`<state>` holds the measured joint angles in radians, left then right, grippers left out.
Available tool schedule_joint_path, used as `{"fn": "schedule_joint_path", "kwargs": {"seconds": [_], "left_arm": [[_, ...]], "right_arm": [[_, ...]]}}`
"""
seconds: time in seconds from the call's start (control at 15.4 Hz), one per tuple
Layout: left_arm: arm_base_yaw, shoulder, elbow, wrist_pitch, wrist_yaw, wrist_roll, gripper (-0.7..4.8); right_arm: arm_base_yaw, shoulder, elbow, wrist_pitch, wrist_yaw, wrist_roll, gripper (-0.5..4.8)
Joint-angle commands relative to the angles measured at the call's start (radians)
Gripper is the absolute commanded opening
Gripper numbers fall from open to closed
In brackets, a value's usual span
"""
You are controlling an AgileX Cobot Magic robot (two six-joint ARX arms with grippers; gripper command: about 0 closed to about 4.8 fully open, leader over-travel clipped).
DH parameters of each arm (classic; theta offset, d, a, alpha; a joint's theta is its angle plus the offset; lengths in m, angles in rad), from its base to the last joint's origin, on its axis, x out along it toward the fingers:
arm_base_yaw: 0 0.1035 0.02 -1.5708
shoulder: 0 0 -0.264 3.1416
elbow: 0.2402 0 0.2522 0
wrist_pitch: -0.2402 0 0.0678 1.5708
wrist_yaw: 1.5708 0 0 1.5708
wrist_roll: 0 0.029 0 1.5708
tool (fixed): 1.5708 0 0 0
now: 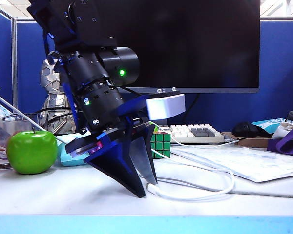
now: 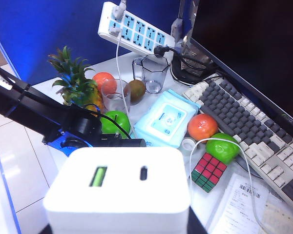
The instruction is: Pick up the Type-C charging cable and the charging base, insert one end of the Type-C charger into the corresponding slot on the base, and finally place the plugged-in charger back on the table.
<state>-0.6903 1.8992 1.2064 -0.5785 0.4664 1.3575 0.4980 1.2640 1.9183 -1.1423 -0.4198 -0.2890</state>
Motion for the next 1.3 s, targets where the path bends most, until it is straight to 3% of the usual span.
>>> {"fn": "schedule_joint_path", "kwargs": {"seconds": [0.06, 0.39, 0.58, 0.65, 0.78, 0.91, 0.97, 1.04, 1.1, 1.3], "left_arm": [[-0.003, 0.003, 0.002, 0.029, 0.008, 0.003, 1.88], [-0.021, 0.021, 0.002, 0.035, 0.0, -0.004, 1.76], [-0.021, 0.033, 0.002, 0.033, -0.021, -0.033, 0.9], [-0.021, 0.04, 0.002, 0.031, -0.02, -0.066, 0.12], [-0.021, 0.033, 0.006, 0.044, 0.101, -0.16, -0.06], [-0.021, 0.027, 0.073, 0.038, 0.22, -0.298, -0.06], [-0.021, 0.008, 0.233, 0.066, 0.443, -0.532, -0.05], [-0.02, 0.008, 0.307, 0.081, 0.512, -0.637, -0.05], [-0.02, 0.008, 0.441, 0.149, 0.592, -0.871, -0.05], [-0.02, 0.008, 0.565, 0.298, 0.615, -1.144, -0.05]], "right_arm": [[0.002, -0.004, 0.006, 0.025, -0.006, 0.0, -0.01], [0.002, -0.005, 0.006, 0.025, -0.006, 0.0, -0.01], [0.002, -0.005, 0.006, 0.024, -0.006, 0.0, -0.01], [0.002, -0.005, 0.006, 0.024, -0.006, 0.0, -0.01], [0.002, -0.005, 0.006, 0.024, -0.006, 0.0, -0.01], [0.002, -0.005, 0.006, 0.024, -0.006, 0.0, -0.01], [0.002, -0.005, 0.006, 0.027, -0.005, -0.001, -0.01], [0.002, -0.005, 0.006, 0.04, -0.005, 0.0, -0.01], [0.002, -0.011, 0.007, 0.083, -0.006, 0.0, -0.01], [0.002, -0.027, 0.007, 0.125, -0.005, 0.0, -0.01]]}}
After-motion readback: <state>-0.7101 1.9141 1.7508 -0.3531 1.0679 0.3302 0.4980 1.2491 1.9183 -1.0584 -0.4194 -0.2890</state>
